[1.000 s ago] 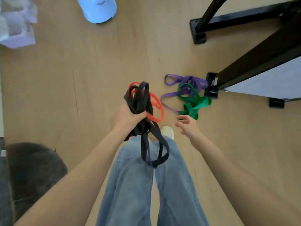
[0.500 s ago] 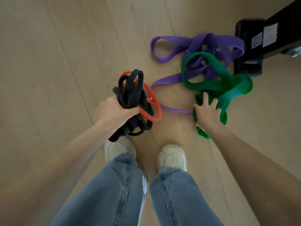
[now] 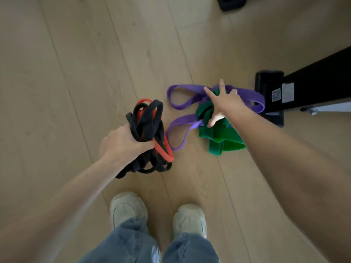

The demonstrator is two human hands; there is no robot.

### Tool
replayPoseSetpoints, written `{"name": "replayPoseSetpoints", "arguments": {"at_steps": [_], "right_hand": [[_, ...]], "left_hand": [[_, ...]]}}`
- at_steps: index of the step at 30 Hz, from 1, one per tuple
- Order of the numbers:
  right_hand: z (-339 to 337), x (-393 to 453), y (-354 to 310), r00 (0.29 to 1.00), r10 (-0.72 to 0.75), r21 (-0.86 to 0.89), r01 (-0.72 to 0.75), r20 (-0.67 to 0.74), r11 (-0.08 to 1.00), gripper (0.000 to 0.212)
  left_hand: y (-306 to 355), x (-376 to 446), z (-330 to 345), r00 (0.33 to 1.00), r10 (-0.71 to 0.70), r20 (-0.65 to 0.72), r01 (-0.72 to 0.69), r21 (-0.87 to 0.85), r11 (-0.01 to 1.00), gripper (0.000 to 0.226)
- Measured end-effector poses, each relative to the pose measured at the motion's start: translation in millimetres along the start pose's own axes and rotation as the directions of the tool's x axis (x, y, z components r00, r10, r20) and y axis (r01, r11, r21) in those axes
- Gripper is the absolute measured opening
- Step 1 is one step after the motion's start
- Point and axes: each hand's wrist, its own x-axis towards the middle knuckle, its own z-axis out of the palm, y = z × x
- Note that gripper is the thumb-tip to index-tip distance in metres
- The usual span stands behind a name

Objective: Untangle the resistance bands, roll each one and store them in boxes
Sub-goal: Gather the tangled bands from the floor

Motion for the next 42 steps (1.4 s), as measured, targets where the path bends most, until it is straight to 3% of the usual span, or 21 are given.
{"name": "replayPoseSetpoints", "arguments": {"at_steps": [3, 6, 8, 10, 13, 15, 18, 21, 25, 31, 34, 36, 39, 42], "right_hand": [[12, 34, -3, 0.999, 0.020, -0.054, -0.022, -0.030, 0.998, 0.124], [23, 20, -6, 0.981, -0.066, 0.045, 0.075, -0.183, 0.996, 0.081], [41, -21, -10, 0.973, -0.137, -0.002, 0.139, -0.188, 0.990, 0.055], [55, -82, -15, 0.977, -0.184, -0.013, 0.184, -0.109, 0.983, 0.048], [41, -176, -19, 0.992, -0.098, 0.230, 0.114, -0.082, 0.967, 0.047], [2, -243, -26, 0.993, -0.024, 0.414, 0.070, -0.113, 0.908, 0.044], [-93, -343, -36, 0.974, 0.011, 0.585, 0.128, -0.227, 0.801, 0.029], [-197, -432, -56, 0.922, -0.021, 0.632, 0.282, -0.387, 0.722, 0.019], [-319, -506, -109, 0.842, -0.141, 0.603, 0.480, -0.521, 0.638, 0.022], [-441, -511, -216, 0.770, -0.357, 0.448, 0.610, -0.529, 0.653, 0.026], [-497, -499, -247, 0.759, -0.310, 0.397, 0.588, -0.572, 0.705, 0.026], [-536, -488, -258, 0.762, -0.267, 0.376, 0.551, -0.590, 0.745, 0.028], [-587, -467, -274, 0.759, -0.245, 0.344, 0.524, -0.603, 0.779, 0.029], [-634, -428, -304, 0.760, -0.257, 0.365, 0.543, -0.597, 0.756, 0.029]], "left_hand": [[-10, 13, 19, 1.000, -0.012, -0.001, 0.012, 0.008, 1.000, 0.033], [-16, 13, 19, 0.995, -0.092, 0.037, 0.094, -0.065, 0.993, 0.029], [-12, -3, 6, 0.986, -0.161, 0.045, 0.166, -0.183, 0.969, 0.030], [-5, -31, -20, 0.976, -0.216, 0.039, 0.217, -0.320, 0.922, 0.034], [5, -88, -75, 0.961, -0.267, 0.068, 0.267, -0.468, 0.842, 0.028], [11, -135, -128, 0.946, -0.318, 0.064, 0.299, -0.552, 0.778, 0.027], [22, -205, -226, 0.922, -0.388, 0.007, 0.308, -0.620, 0.722, 0.039], [11, -279, -317, 0.908, -0.412, -0.072, 0.277, -0.635, 0.721, 0.034], [-15, -357, -406, 0.842, -0.527, -0.115, 0.267, -0.760, 0.592, 0.035], [-72, -367, -505, 0.761, -0.645, -0.069, 0.236, -0.897, 0.374, 0.027], [-91, -354, -562, 0.765, -0.639, -0.079, 0.237, -0.888, 0.394, 0.031], [-100, -338, -601, 0.769, -0.636, -0.068, 0.241, -0.891, 0.386, 0.045], [-108, -308, -652, 0.780, -0.623, -0.052, 0.192, -0.928, 0.319, 0.056], [-117, -266, -698, 0.781, -0.622, 0.044, 0.198, -0.964, 0.180, 0.055]]}}
